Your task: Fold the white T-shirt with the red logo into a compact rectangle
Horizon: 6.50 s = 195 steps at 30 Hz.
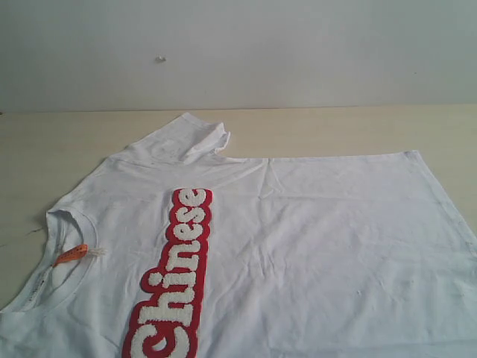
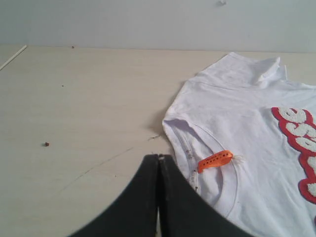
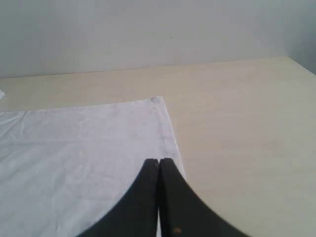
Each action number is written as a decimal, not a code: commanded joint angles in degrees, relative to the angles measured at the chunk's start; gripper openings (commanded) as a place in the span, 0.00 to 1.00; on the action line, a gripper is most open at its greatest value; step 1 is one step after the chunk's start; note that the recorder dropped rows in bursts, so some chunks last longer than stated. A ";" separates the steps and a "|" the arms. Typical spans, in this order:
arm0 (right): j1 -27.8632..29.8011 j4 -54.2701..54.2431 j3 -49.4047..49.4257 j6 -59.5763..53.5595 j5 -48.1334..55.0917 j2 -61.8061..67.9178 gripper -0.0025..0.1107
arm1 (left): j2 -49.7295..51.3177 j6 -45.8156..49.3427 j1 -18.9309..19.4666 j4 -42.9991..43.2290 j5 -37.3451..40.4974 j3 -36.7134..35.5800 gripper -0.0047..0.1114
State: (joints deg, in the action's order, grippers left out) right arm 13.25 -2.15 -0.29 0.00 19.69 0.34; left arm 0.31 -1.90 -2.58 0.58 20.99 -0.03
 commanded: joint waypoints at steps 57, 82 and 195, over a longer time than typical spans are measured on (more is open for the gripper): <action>0.03 -3.11 -22.83 22.19 -17.07 10.45 0.02 | 2.29 -70.69 0.10 30.44 -45.10 1.14 0.04; -13.01 -3.22 -42.04 1.04 8.82 30.02 0.02 | 55.46 -119.71 0.10 99.36 -65.90 44.86 0.04; -16.55 -3.91 -50.76 -35.78 28.30 69.77 0.02 | 63.35 22.64 -19.20 38.77 -18.66 28.50 0.04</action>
State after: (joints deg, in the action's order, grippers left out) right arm -3.16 -5.76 -50.66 -35.97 48.37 70.21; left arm 63.42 20.01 -21.43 38.33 0.86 28.68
